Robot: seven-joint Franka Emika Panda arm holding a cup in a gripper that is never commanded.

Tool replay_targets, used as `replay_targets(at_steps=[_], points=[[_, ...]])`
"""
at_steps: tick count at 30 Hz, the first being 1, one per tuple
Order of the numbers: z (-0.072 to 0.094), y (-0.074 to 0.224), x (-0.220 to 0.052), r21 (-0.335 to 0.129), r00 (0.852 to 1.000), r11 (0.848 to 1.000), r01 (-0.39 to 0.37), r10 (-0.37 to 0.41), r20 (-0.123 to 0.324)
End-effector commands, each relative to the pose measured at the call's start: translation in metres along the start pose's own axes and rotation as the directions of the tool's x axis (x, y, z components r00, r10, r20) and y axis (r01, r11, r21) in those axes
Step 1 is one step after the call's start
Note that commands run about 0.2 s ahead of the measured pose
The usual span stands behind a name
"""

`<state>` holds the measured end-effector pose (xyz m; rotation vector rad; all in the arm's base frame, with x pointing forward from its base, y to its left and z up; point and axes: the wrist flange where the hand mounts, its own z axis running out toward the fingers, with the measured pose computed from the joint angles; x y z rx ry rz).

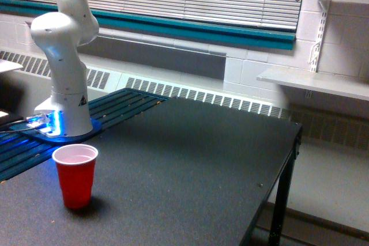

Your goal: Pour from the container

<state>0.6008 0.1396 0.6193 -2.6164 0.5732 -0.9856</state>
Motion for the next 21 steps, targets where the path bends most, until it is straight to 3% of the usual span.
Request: replay_targets(at_steps=[1,12,21], points=[[-0.041,-0.008,0.008,0.036,0.998,0.999,0.004,-0.002,-0.055],[-0.037,0.007,0.016,0.036,0.998,0.999,0.001,0.001,-0.058],[-0.035,0.056,0.041,0.003,0.995,1.000,0.013,-0.012,-0.097]])
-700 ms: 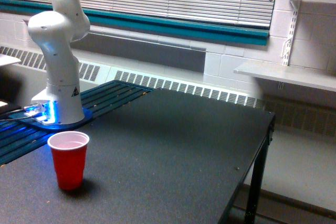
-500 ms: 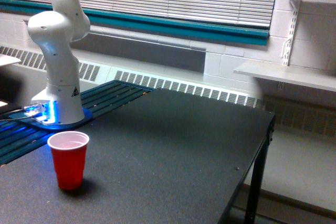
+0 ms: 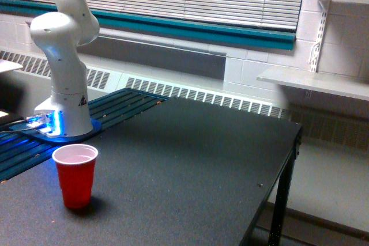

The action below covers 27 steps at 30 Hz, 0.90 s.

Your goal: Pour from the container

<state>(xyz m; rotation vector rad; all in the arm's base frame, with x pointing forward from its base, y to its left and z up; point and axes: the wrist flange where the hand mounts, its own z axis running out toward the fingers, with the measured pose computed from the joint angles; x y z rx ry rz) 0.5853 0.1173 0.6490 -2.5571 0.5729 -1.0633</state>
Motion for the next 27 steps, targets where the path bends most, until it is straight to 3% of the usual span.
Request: replay_targets(at_steps=[1,16,27], points=[[-0.001,0.053,0.030,-0.042,0.998,0.999,0.024,-0.026,-0.049],[-0.020,0.192,0.084,-0.183,0.987,0.983,0.014,-0.042,-0.152],[-0.047,0.291,0.088,-0.258,0.985,0.966,-0.002,-0.042,-0.167]])
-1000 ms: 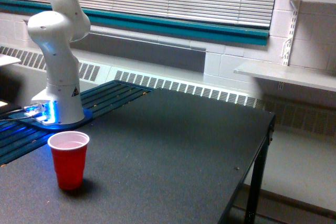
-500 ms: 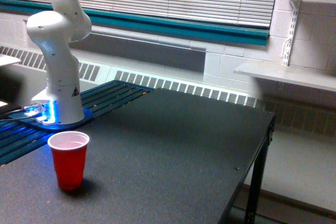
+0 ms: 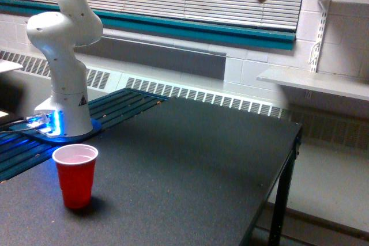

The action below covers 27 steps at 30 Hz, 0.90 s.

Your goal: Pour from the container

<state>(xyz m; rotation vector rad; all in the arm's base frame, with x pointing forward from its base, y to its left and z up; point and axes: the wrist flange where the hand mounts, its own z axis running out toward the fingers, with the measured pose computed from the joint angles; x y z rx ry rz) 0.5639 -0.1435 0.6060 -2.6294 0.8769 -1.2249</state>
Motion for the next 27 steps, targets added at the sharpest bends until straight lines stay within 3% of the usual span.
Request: replay_targets(at_steps=[1,15,27], points=[[-0.017,0.053,0.011,-0.037,0.993,0.994,0.107,-0.109,-0.038],[-0.036,0.192,-0.021,-0.160,0.995,0.982,0.099,-0.101,-0.001],[-0.054,0.291,-0.077,-0.265,0.996,0.961,0.079,-0.062,0.071]])
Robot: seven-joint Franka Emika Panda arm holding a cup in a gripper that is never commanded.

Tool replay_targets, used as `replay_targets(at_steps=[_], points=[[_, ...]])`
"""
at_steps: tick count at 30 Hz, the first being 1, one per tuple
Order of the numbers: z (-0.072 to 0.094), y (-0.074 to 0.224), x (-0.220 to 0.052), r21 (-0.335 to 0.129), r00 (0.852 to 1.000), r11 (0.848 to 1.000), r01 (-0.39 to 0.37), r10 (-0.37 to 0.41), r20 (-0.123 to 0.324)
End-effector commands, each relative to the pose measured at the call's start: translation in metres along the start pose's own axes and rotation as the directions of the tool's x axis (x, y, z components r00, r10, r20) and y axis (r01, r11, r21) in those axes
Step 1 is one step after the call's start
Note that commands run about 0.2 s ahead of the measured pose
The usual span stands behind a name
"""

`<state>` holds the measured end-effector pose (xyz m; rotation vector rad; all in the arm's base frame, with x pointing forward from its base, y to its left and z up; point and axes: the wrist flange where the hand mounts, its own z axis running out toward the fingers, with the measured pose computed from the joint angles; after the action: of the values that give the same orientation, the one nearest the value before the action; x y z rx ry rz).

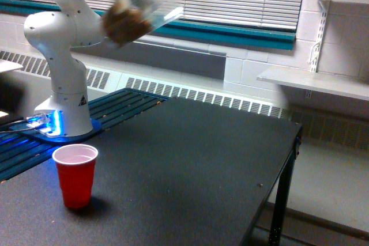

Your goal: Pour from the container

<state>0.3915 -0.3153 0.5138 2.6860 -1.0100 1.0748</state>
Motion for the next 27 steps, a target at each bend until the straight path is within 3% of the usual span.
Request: replay_targets(at_steps=[1,9,27], points=[[-0.003,0.049,-0.026,-0.051,0.998,0.996,0.066,-0.065,0.021],[-0.001,0.083,-0.057,-0.097,0.996,0.992,0.078,-0.072,0.061],[-0.001,0.126,-0.106,-0.149,0.989,0.984,0.103,-0.086,0.116]])
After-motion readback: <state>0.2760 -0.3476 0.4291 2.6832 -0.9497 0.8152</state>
